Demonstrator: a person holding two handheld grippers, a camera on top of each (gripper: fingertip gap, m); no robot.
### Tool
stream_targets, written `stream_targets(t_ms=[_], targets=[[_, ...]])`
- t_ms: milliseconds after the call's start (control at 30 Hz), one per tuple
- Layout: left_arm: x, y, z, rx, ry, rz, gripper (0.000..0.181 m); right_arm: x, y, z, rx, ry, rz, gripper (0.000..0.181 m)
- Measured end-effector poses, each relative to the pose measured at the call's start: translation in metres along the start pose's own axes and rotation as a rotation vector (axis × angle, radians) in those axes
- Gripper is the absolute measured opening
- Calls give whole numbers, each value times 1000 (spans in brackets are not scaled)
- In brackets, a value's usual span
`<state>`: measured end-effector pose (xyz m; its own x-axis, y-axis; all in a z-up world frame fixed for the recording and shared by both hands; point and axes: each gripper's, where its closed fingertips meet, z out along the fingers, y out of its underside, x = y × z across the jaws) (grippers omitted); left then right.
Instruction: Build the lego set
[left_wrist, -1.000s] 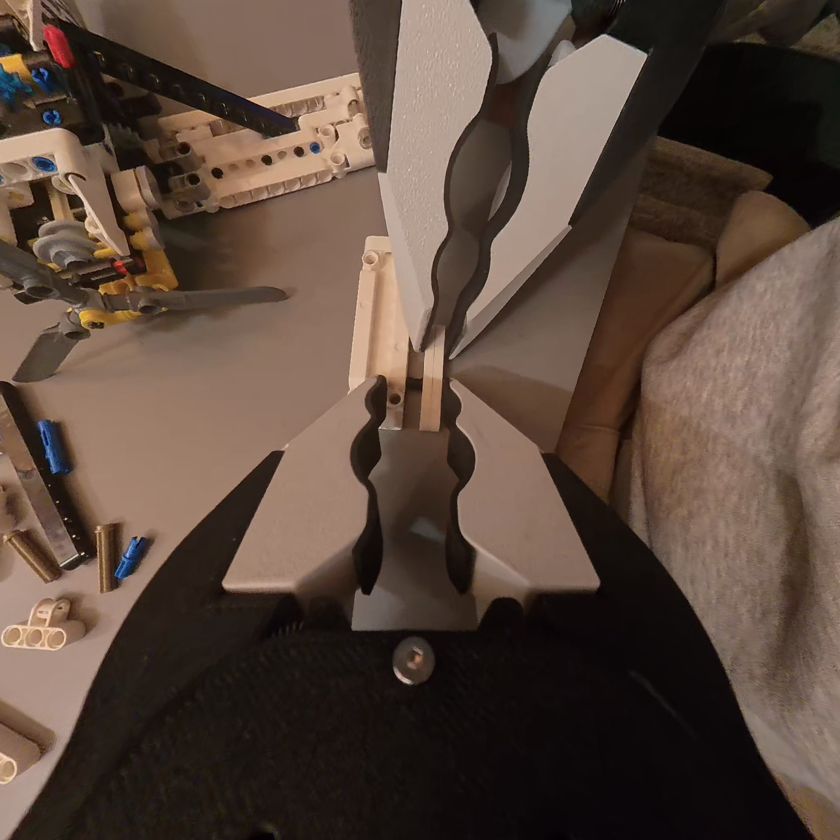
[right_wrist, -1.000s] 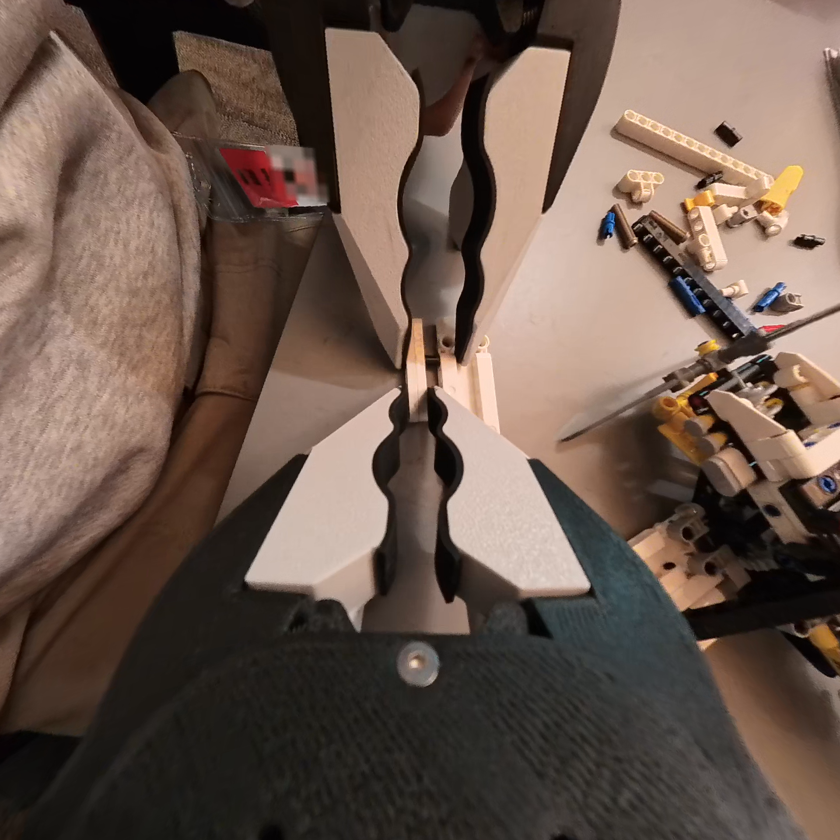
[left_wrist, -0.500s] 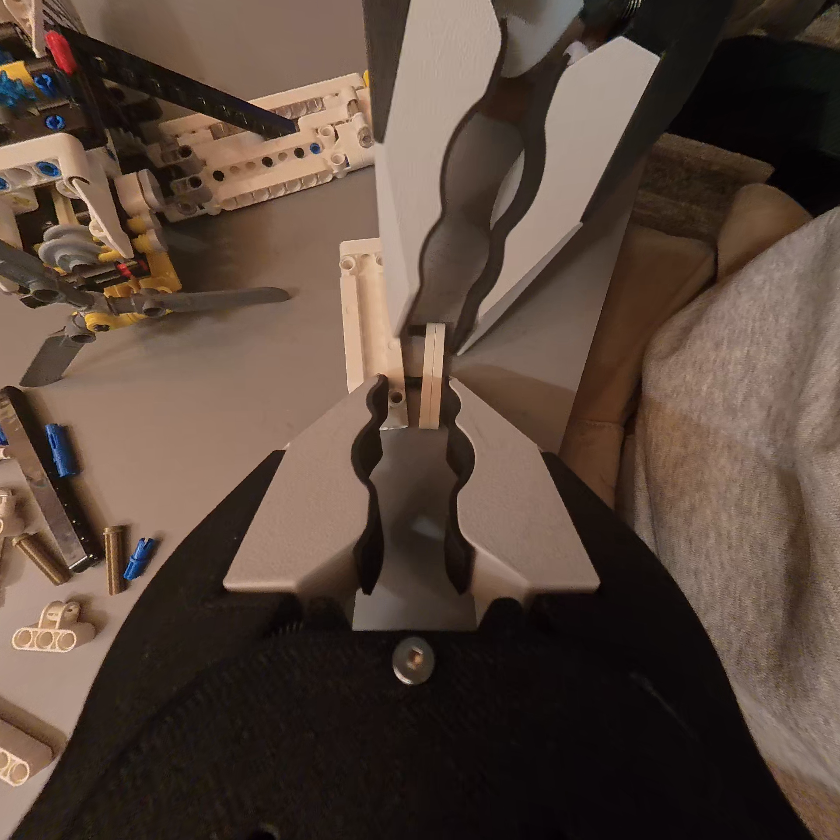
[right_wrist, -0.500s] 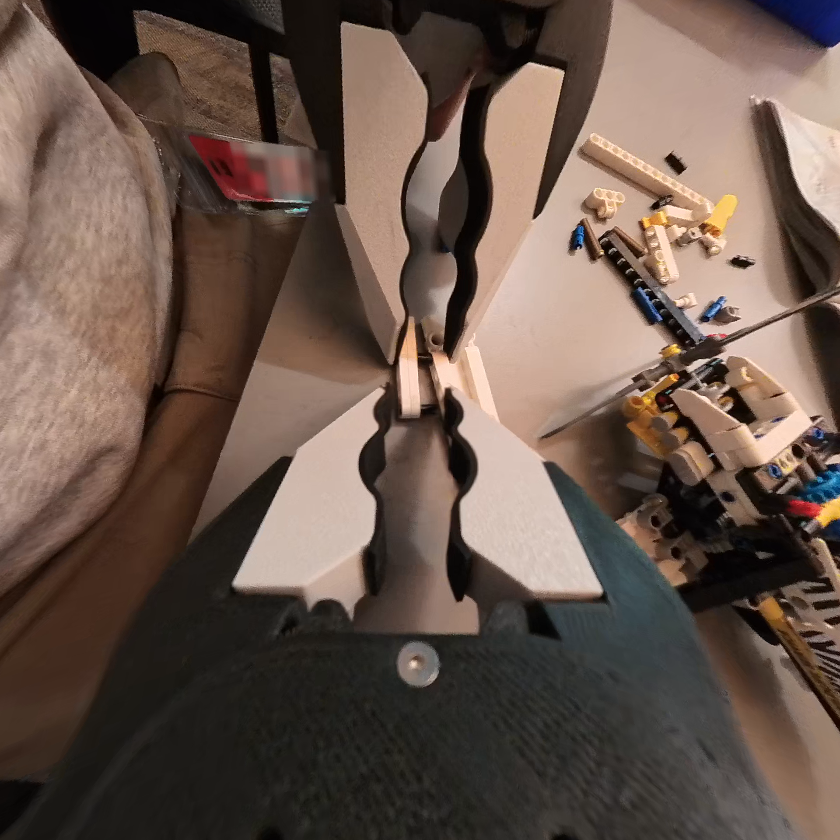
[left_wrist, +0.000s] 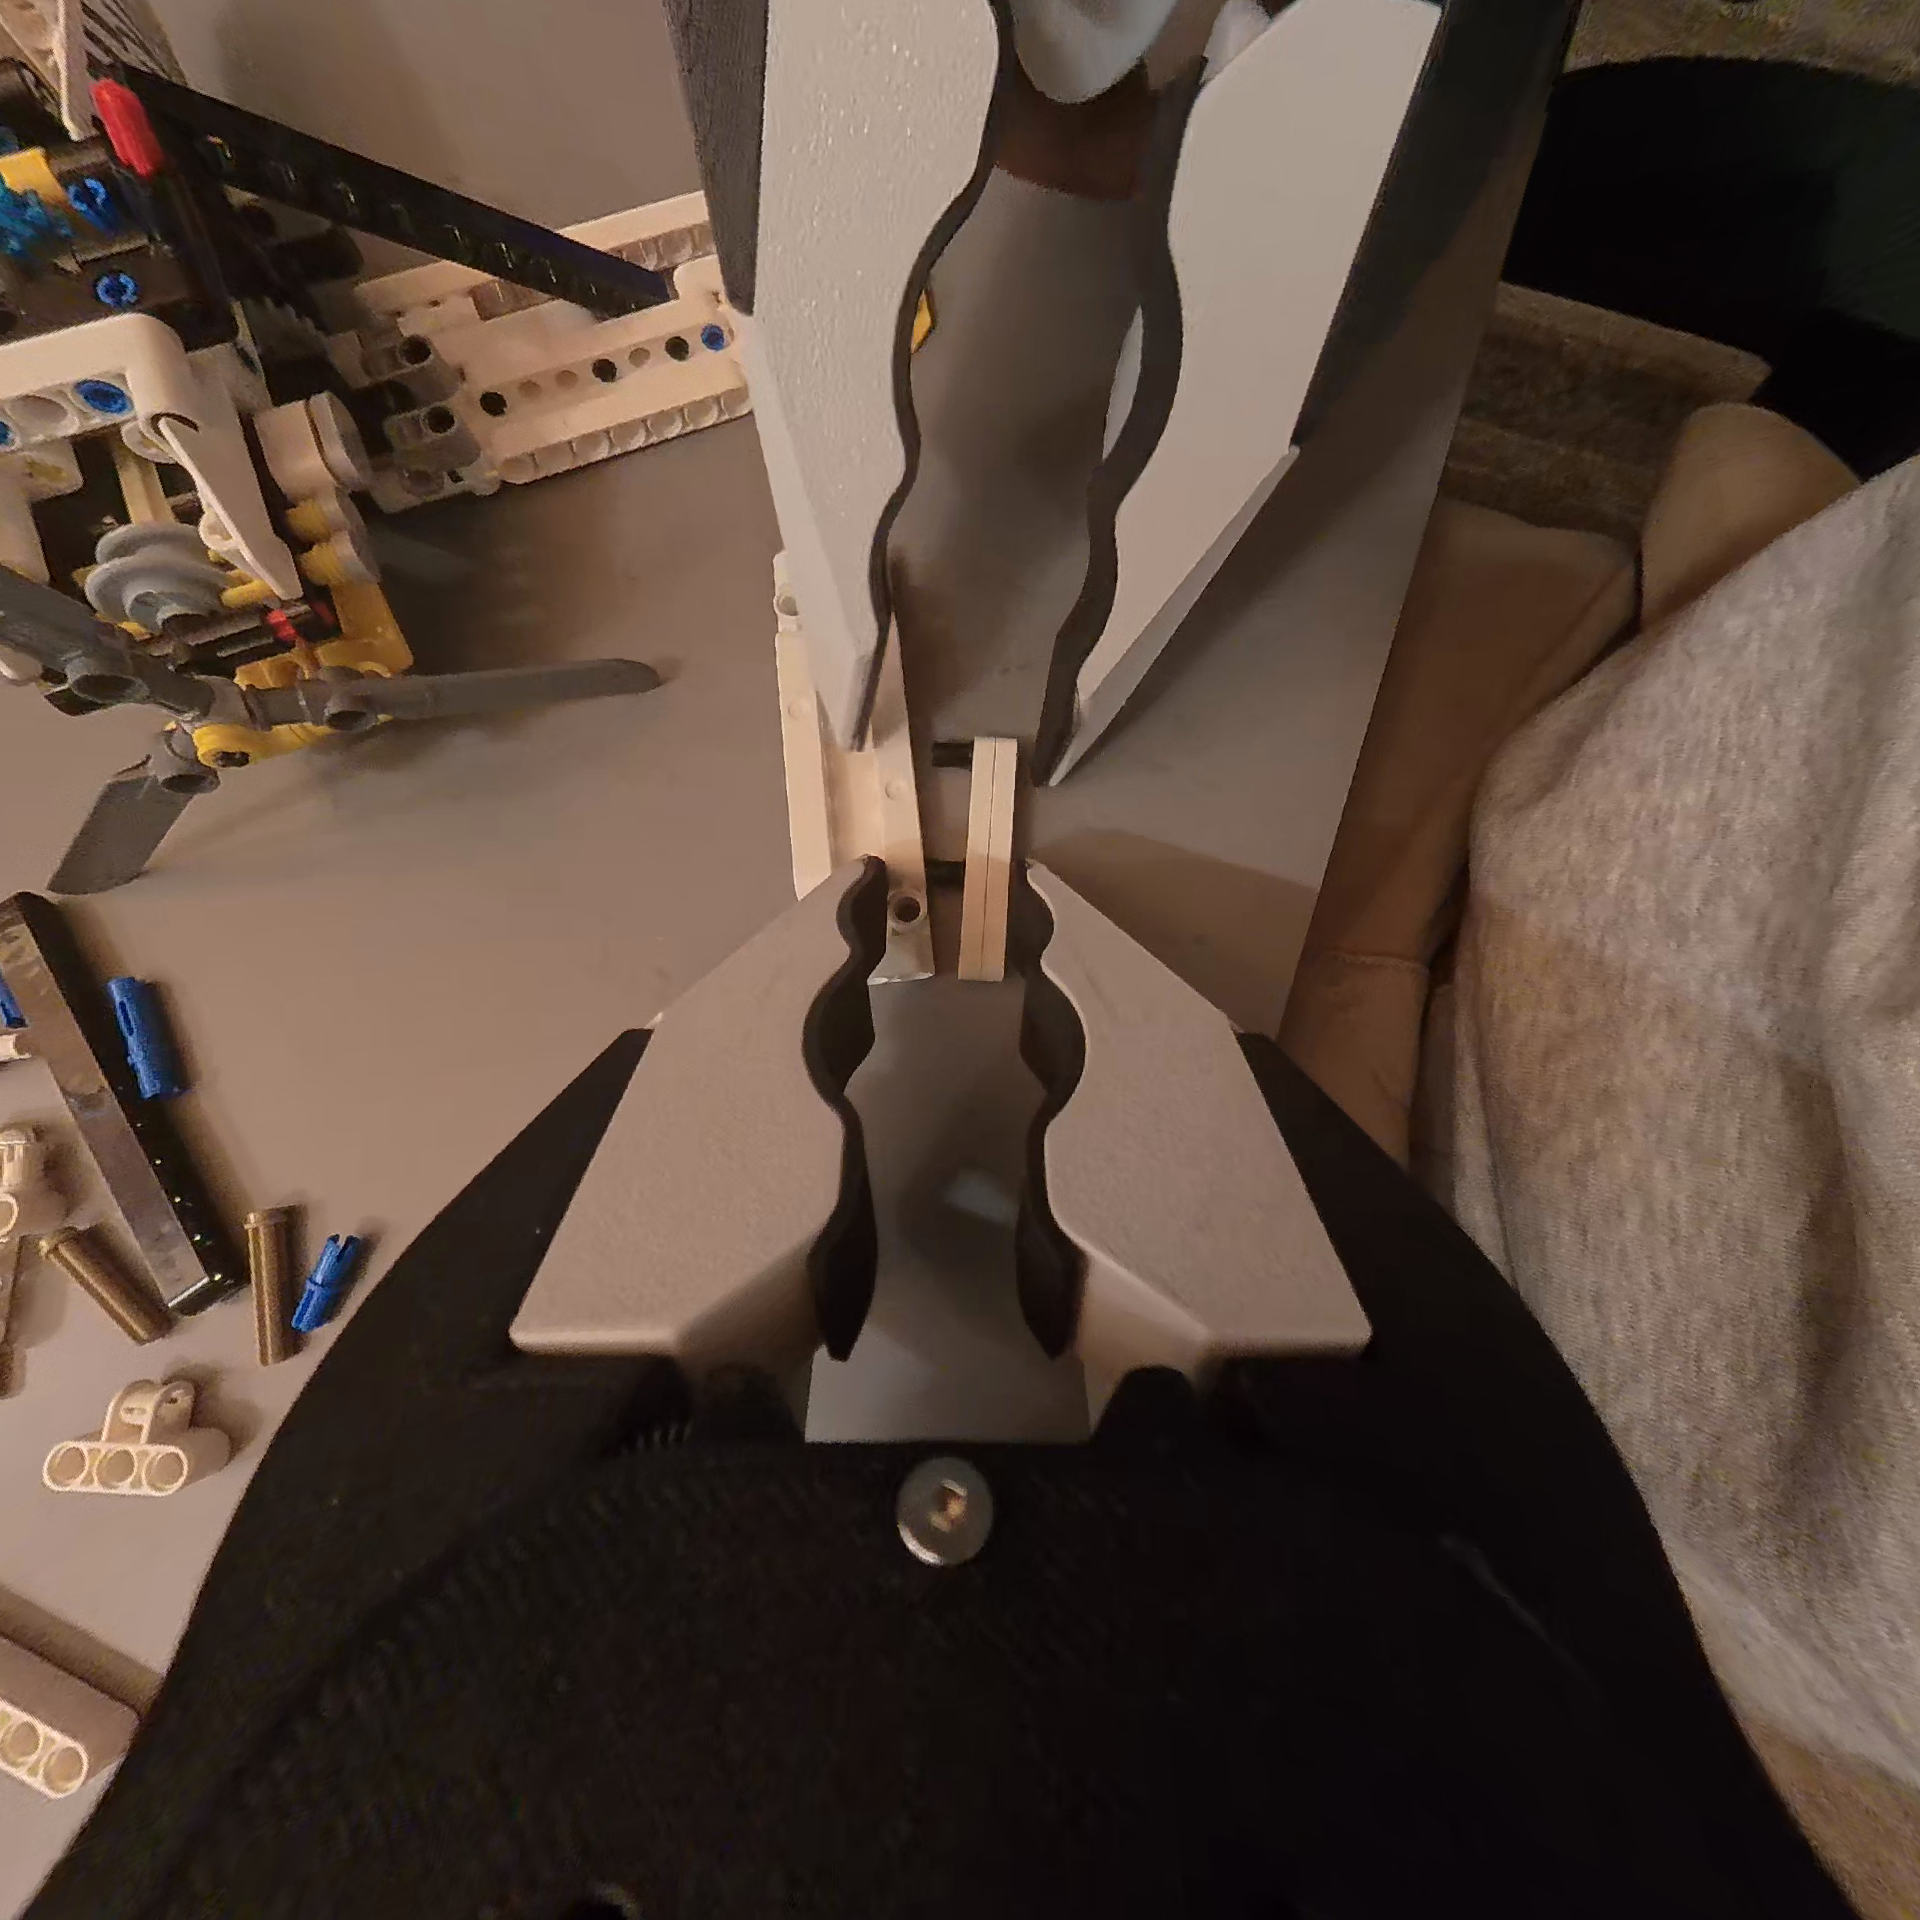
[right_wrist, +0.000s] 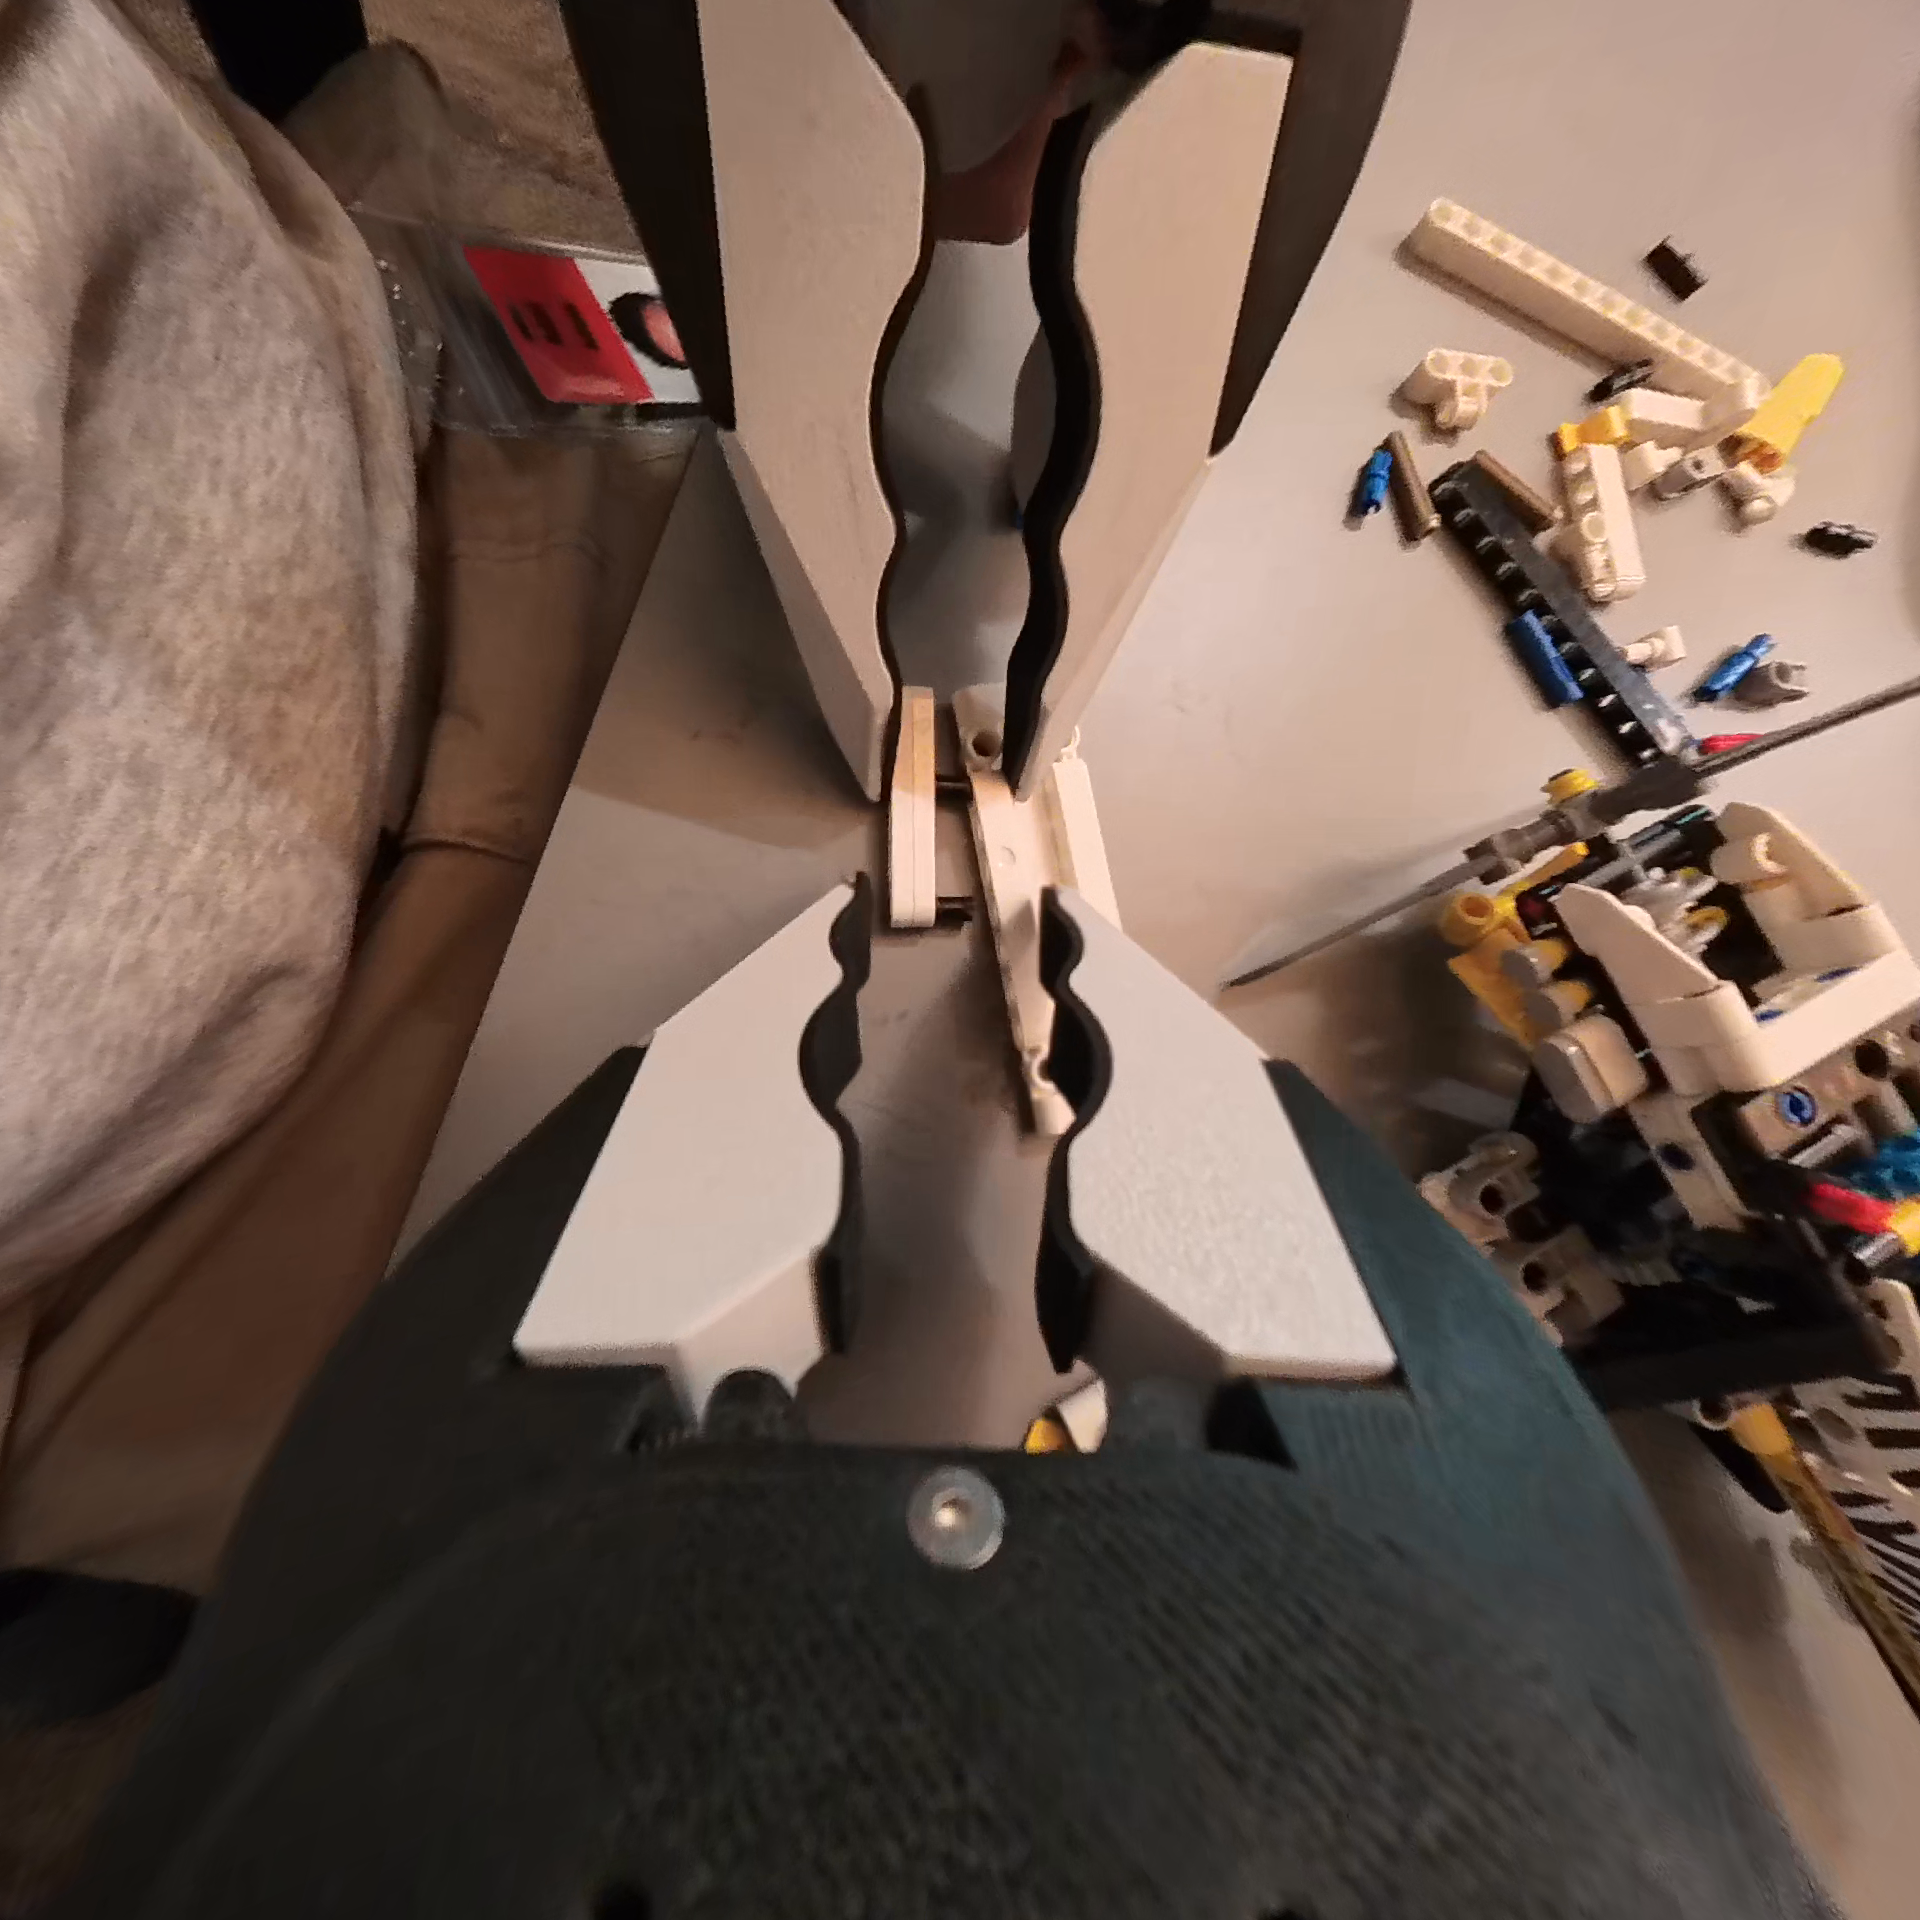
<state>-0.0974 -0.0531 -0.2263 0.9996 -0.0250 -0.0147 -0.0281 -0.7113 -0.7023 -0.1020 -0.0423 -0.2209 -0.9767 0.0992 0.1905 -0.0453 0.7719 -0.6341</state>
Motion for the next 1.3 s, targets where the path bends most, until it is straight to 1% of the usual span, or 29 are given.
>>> stream_targets(t_ms=[67,167,267,333,433,733,1000,1300], targets=[[0,0,0,1,0,1,23,-1,1,0,-18,-23,10,30],[0,0,0,2,2,1,23,-2,3,0,-50,-80,78,31],[0,0,0,3,2,-1,23,-4,4,-1,-73,-154,122,36],[0,0,0,4,0,-1,23,-1,4,1,-81,-137,111,26],[0,0,0,4,-5,-3,23,-1,3,2,-78,-120,93,22],[-1,-1,0,13,0,-1,22,-2,2,2,-35,-110,119,21],[-1,-2,0,19,0,2,22,-3,2,1,-35,-127,123,21],[0,-2,0,22,-7,3,22,-3,2,2,-8,-111,131,21]])
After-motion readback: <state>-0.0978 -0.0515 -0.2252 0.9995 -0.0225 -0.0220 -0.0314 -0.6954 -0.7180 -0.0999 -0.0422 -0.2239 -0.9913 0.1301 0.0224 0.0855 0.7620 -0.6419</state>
